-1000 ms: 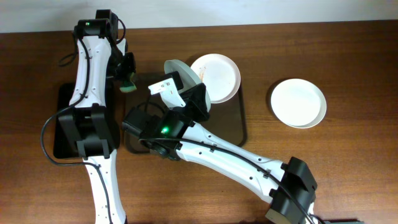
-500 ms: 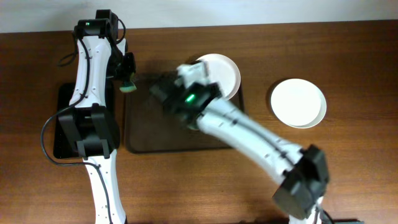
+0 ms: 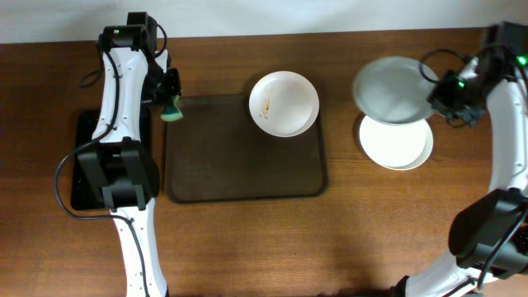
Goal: Clean dirty plates on tray and stack at the side
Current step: 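Lift the pale blue-green plate with right gripper, carry it right, then place the plate onto the white plate stack and release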
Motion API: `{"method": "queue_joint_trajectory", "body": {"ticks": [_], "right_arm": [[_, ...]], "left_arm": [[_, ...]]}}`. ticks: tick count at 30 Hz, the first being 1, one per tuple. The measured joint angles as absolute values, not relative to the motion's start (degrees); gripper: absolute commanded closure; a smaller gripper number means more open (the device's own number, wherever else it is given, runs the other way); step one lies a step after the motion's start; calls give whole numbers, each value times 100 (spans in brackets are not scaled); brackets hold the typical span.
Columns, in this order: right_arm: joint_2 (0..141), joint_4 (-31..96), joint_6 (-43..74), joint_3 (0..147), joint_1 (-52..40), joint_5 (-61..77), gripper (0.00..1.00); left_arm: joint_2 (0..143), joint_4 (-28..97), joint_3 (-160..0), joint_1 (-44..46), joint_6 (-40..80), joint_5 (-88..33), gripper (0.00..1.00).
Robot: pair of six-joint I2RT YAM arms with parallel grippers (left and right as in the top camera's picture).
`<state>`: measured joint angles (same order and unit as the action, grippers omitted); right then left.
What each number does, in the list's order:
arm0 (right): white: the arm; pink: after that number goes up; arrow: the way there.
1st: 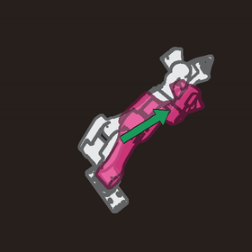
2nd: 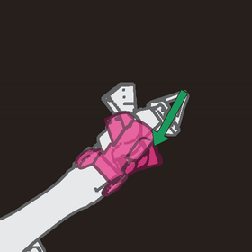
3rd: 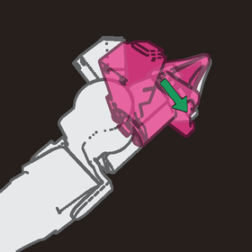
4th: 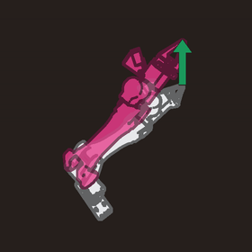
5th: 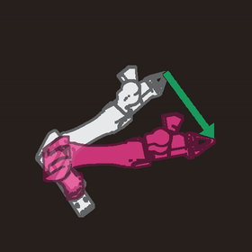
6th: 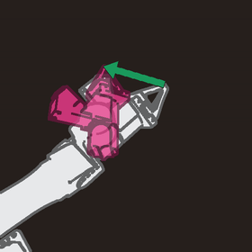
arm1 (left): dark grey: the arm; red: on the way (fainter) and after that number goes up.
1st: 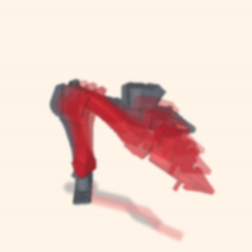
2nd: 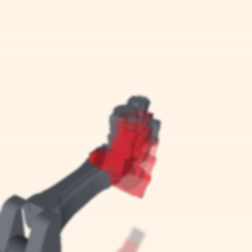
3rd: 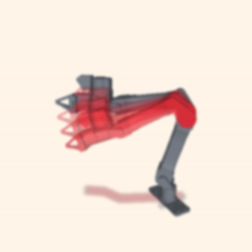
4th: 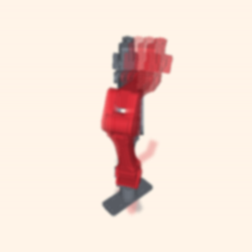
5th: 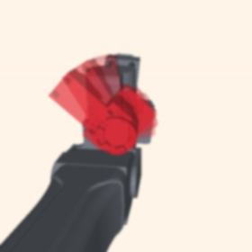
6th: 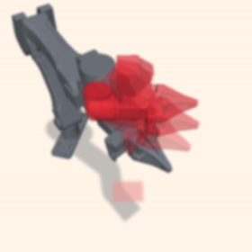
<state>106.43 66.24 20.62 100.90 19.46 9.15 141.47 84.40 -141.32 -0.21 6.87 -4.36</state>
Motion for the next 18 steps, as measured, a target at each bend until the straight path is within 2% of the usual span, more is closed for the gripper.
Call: {"method": "queue_joint_trajectory", "body": {"ticks": [9,11,12,18], "right_arm": [[10628,4250,2126,7393,2274,714,95],[10624,3806,2143,7057,2274,716,87],[10621,3649,2150,6934,2274,711,76],[10621,3815,2187,6755,2274,718,76]], "left_arm": [[14197,8320,-14132,117,687,-454,99],[14208,8313,-14132,117,687,-454,99],[14208,8318,-14132,117,687,-454,99],[14208,8315,-14132,117,687,-454,99]]}}
